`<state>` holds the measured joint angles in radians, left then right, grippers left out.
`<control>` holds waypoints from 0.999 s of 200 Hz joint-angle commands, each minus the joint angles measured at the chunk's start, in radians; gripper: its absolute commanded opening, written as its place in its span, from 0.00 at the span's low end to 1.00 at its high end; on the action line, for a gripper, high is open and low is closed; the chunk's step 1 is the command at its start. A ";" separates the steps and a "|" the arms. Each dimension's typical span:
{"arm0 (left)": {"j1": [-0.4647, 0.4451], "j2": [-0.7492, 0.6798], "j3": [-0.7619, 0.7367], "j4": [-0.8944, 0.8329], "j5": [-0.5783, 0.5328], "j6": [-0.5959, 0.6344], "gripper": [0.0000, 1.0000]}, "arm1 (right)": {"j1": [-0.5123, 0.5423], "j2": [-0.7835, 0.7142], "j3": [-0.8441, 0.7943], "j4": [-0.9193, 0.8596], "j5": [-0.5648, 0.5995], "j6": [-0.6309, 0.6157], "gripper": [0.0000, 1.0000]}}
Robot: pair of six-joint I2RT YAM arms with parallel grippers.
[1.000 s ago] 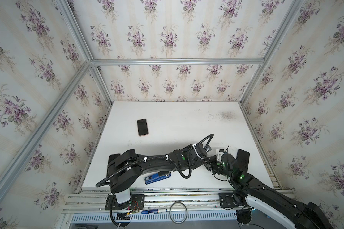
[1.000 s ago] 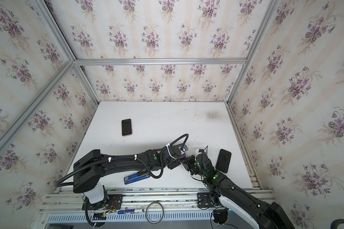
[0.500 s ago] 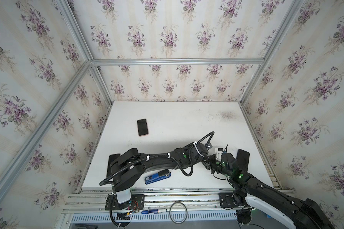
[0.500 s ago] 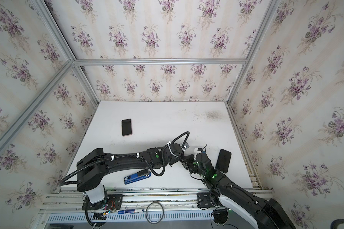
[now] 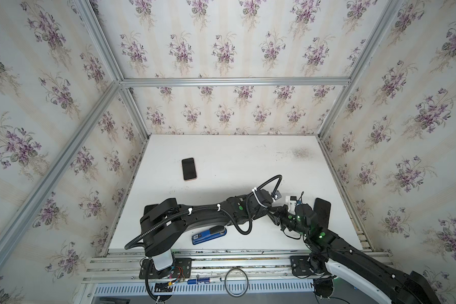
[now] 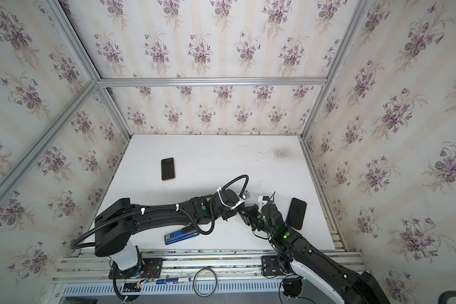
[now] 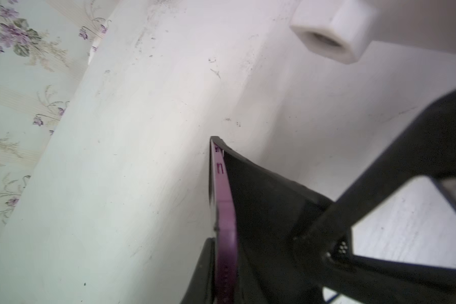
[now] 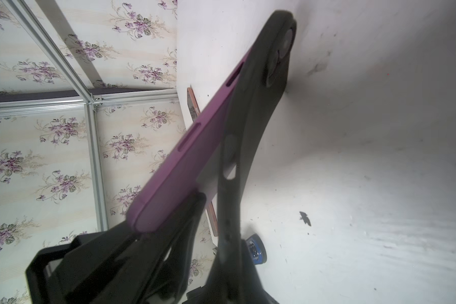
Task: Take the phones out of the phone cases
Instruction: 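Pull the purple phone out with the left gripper while the right holds the case, then lay the phone and black case on the table and open both grippers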
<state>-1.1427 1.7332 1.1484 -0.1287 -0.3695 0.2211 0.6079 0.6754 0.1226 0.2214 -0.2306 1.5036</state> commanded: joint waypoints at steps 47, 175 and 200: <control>-0.004 -0.100 -0.023 -0.012 0.015 -0.012 0.00 | 0.001 -0.109 0.005 -0.205 0.017 0.012 0.00; 0.035 -0.188 -0.047 -0.014 -0.059 0.048 0.00 | 0.001 -0.138 -0.015 -0.295 0.039 0.029 0.00; 0.040 -0.204 -0.080 -0.014 -0.080 0.058 0.00 | 0.001 -0.163 -0.019 -0.332 0.065 0.039 0.00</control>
<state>-1.1084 1.5463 1.0920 -0.1711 -0.4210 0.2550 0.6083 0.5327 0.1078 -0.0834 -0.2008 1.5108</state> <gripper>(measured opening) 0.105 0.086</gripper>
